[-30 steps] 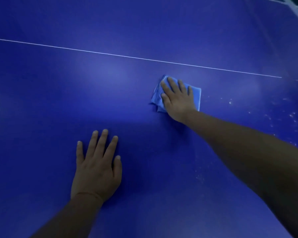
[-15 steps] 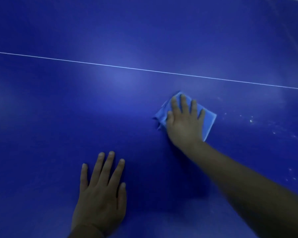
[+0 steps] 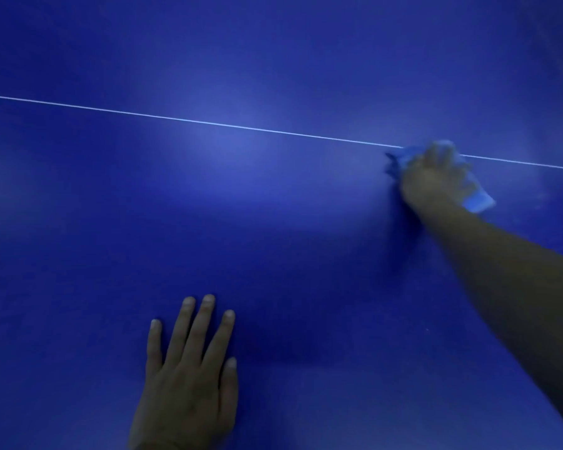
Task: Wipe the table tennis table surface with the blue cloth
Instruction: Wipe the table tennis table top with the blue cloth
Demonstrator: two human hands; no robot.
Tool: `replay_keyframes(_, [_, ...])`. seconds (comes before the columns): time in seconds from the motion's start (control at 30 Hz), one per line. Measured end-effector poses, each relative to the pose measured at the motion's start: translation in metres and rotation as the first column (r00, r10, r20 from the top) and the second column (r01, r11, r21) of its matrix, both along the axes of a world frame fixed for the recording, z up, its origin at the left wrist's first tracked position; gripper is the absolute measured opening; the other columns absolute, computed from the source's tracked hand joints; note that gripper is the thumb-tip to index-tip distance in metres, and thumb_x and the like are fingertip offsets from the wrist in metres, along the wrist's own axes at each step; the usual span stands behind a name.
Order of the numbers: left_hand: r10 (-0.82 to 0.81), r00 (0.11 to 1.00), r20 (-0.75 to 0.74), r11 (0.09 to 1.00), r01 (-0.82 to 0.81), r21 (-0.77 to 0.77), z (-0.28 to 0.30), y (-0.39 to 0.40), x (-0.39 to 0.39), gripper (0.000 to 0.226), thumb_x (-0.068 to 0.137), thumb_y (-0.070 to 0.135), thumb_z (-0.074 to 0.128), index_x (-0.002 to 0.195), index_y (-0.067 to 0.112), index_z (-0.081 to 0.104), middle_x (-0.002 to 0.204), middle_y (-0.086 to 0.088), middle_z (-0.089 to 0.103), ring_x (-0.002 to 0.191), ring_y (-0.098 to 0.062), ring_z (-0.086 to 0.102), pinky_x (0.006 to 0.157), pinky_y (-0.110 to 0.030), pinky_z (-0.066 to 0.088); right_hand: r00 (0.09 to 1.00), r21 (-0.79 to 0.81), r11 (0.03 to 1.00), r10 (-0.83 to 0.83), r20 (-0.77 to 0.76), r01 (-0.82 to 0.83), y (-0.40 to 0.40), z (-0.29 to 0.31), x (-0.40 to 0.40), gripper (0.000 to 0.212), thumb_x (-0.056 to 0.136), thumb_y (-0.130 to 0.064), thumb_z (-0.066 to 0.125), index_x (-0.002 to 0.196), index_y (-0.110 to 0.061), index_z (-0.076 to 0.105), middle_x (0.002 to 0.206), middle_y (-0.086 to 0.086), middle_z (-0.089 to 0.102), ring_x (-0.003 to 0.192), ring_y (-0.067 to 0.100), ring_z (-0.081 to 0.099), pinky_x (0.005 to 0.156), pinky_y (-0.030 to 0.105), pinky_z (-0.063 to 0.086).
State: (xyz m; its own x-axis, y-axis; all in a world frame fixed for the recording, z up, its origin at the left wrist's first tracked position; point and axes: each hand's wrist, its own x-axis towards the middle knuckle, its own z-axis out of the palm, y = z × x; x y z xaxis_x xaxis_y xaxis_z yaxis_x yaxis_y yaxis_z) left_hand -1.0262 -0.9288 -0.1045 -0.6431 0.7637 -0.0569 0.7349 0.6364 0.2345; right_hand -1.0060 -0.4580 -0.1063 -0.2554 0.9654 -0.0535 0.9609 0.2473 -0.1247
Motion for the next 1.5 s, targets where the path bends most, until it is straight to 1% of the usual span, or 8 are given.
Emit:
replay_keyframes(0.1, [0.002,1.0,0.005,1.0,-0.002,-0.009,0.0,0.0,0.001,0.061,0.102,0.048,0.012,0.146,0.017,0.042,0.159,-0.01,0.035,0.149,-0.03,0.026,0.117,-0.064,0.015,0.975,-0.035,0.976,-0.215,-0.053,0.213,-0.007,0.014,0.03,0.054,0.104,-0.042,0.022,0.156,-0.027,0.022,0.166,0.0,0.011,0.15,0.041,0.006,0.114,0.066,0.005])
replay_keyframes(0.37, [0.017,0.999,-0.033,1.0,-0.017,0.011,-0.002,0.003,0.003,0.066,0.102,0.051,0.013,0.142,0.013,0.051,0.156,-0.011,0.039,0.147,-0.032,0.029,0.116,-0.064,0.015,0.781,-0.044,0.781,0.624,0.006,-0.623,-0.133,0.005,-0.064,0.055,0.105,-0.046,0.018,0.158,-0.032,0.01,0.167,-0.006,0.003,0.152,0.031,0.001,0.119,0.06,0.002])
replay_keyframes(0.67, [0.01,1.0,-0.024,1.0,-0.011,-0.025,-0.002,0.002,0.002,0.066,0.103,0.051,0.011,0.145,0.014,0.046,0.159,-0.009,0.034,0.149,-0.03,0.025,0.119,-0.061,0.011,0.997,-0.002,0.998,-0.064,-0.045,0.064,0.013,0.015,0.08,0.054,0.104,-0.046,0.02,0.156,-0.032,0.021,0.165,-0.004,0.013,0.15,0.033,0.01,0.116,0.063,0.01])
replay_keyframes(0.9, [0.021,0.999,-0.035,1.0,-0.021,0.003,-0.001,0.002,0.004,0.065,0.103,0.048,0.011,0.146,0.013,0.046,0.158,-0.011,0.035,0.15,-0.031,0.024,0.118,-0.061,0.012,0.575,0.013,0.577,0.812,0.097,-0.817,-0.135,0.0,0.14,0.056,0.104,-0.05,0.014,0.155,-0.03,0.026,0.163,-0.001,0.024,0.149,0.032,0.018,0.115,0.057,0.014])
replay_keyframes(1.13, [0.022,1.0,-0.007,0.999,-0.022,0.033,-0.004,0.001,0.005,0.058,0.099,0.04,0.027,0.148,0.015,0.045,0.161,-0.008,0.03,0.152,-0.027,0.016,0.12,-0.058,0.005,0.916,0.068,0.914,0.394,0.078,-0.4,-0.035,0.011,0.059,0.066,0.094,-0.05,0.013,0.155,-0.029,0.024,0.164,-0.003,0.018,0.148,0.034,0.017,0.113,0.064,0.016])
replay_keyframes(1.23, [0.024,1.0,-0.012,0.999,-0.023,0.049,-0.005,0.0,0.004,0.058,0.1,0.04,0.026,0.149,0.014,0.044,0.161,-0.009,0.03,0.152,-0.028,0.017,0.12,-0.058,0.005,0.758,0.055,0.757,0.645,0.095,-0.651,-0.103,0.006,0.063,0.066,0.095,-0.049,0.013,0.156,-0.028,0.026,0.164,0.002,0.022,0.148,0.038,0.021,0.112,0.067,0.017])
replay_keyframes(1.4, [0.029,0.999,-0.014,0.997,-0.028,0.07,-0.007,0.001,0.005,0.059,0.1,0.041,0.026,0.149,0.014,0.043,0.161,-0.009,0.031,0.152,-0.028,0.017,0.121,-0.057,0.005,-0.02,-0.009,-0.019,0.997,0.073,-1.0,-0.214,0.008,0.165,0.052,0.101,-0.047,0.036,0.15,-0.031,0.04,0.16,0.001,0.032,0.148,0.039,0.023,0.115,0.065,0.013])
replay_keyframes(1.5, [0.025,0.999,-0.02,0.996,-0.023,0.083,-0.008,0.001,0.004,0.059,0.1,0.041,0.025,0.149,0.014,0.043,0.16,-0.01,0.032,0.151,-0.029,0.018,0.121,-0.057,0.005,0.24,0.051,0.234,0.955,0.176,-0.971,-0.138,0.002,0.151,0.056,0.099,-0.045,0.03,0.152,-0.029,0.029,0.157,0.006,0.037,0.142,0.043,0.034,0.109,0.069,0.024])
